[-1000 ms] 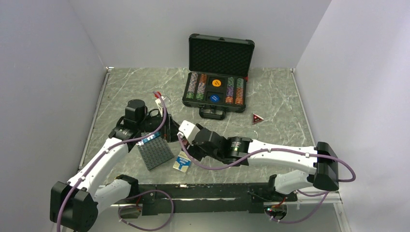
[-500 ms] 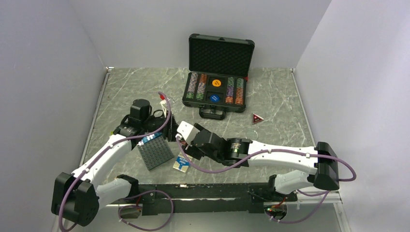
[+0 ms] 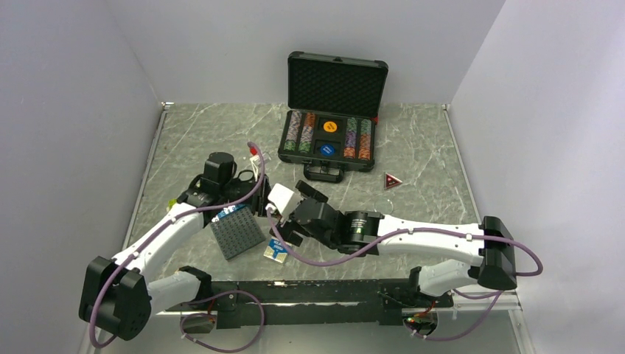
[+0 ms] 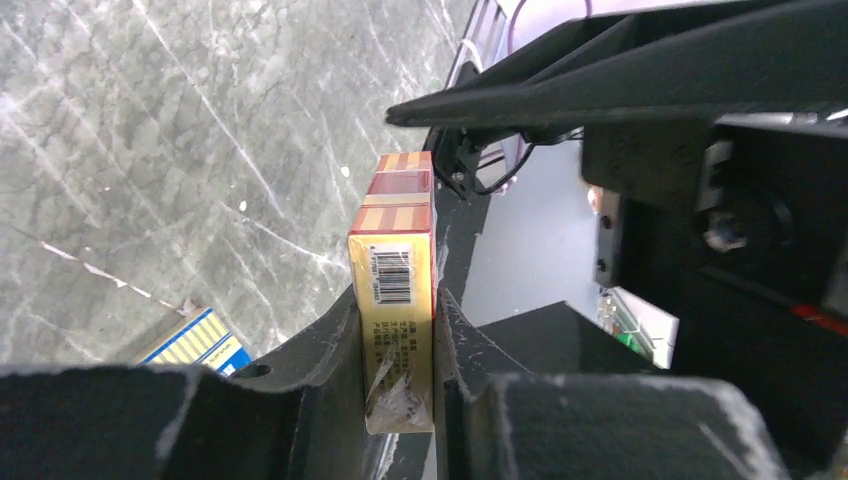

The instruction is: Pack up texas hold em set

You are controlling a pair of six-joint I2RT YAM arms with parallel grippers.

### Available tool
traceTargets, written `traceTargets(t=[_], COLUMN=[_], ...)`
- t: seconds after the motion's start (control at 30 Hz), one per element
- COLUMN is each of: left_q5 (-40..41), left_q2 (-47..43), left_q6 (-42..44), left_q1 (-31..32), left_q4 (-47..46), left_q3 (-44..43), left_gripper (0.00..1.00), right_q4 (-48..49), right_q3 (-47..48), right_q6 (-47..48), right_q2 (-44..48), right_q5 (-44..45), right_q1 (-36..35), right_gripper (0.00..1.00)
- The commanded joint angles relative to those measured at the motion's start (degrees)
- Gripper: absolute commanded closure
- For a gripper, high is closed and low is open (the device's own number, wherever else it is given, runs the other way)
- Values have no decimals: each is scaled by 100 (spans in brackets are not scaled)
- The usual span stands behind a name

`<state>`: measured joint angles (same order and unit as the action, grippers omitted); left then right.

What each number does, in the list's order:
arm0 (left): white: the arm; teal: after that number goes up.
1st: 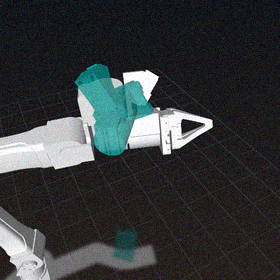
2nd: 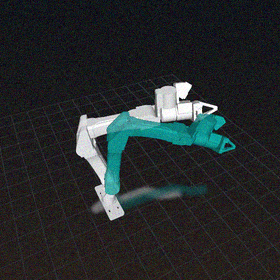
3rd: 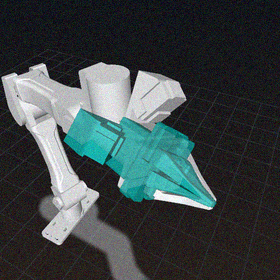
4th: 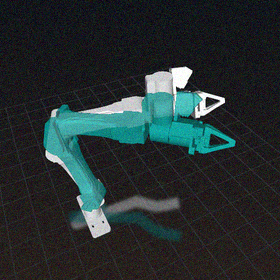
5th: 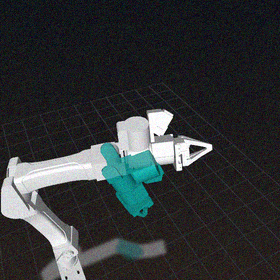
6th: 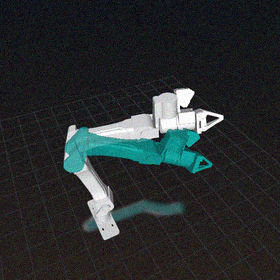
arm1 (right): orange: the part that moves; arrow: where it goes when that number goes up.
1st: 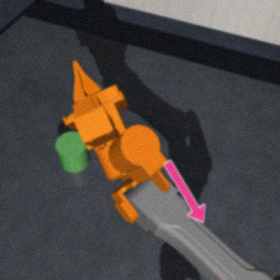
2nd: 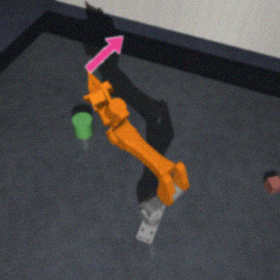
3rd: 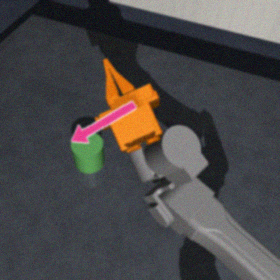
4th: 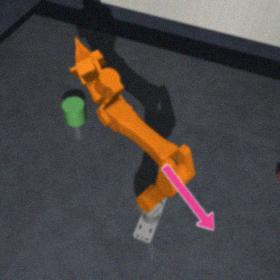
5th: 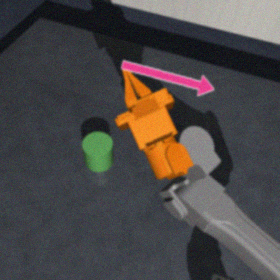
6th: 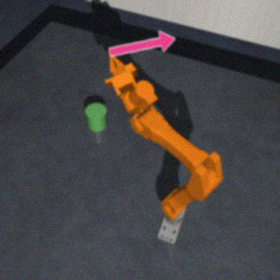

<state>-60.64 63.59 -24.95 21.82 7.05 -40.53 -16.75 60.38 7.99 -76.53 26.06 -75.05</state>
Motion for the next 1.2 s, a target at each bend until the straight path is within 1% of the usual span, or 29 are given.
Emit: traceTargets(t=[0.0, 0.17, 0.27, 0.37, 0.47, 0.57, 0.7, 0.93, 1.17], left_q5=[136, 342, 294, 194, 103, -83, -373, -650, -858], left_q2=[-293, -809, -1081, -1360, -1573, -1688, -1663, -1606, -1446], left_q6=[649, 450, 204, -34, -284, -715, -1341, -2009, -2905], left_q1=[-51, -520, -806, -1056, -1255, -1380, -1440, -1444, -1444], left_q4=[214, -254, -739, -1239, -1702, -2408, -3427, -4493, -5951], left_q3=[-274, -60, 92, 241, 396, 600, 825, 1048, 1303], left_gripper=[100, 100, 100, 100, 100, 100, 100, 100, 100], right_q4=[693, 870, 1121, 1485, 2344, 3314, 3933, 4772, 5102], right_q3=[94, -29, -183, -408, -868, -1358, -1523, -1700, -1689], right_q6=[-234, -873, -1595, -2219, -2910, -3490, -3788, -4050, -4231], right_q2=[360, 776, 1014, 1169, 1329, 1416, 1261, 1079, 842], right_q5=[-51, -1073, -1838, -2500, -3294, -3924, -4246, -4564, -4775], right_q1=[137, 750, 1388, 1854, 2261, 2453, 2473, 2473, 2477], right_gripper=[0, 0, 0, 0, 1, 3, 7, 18, 31])
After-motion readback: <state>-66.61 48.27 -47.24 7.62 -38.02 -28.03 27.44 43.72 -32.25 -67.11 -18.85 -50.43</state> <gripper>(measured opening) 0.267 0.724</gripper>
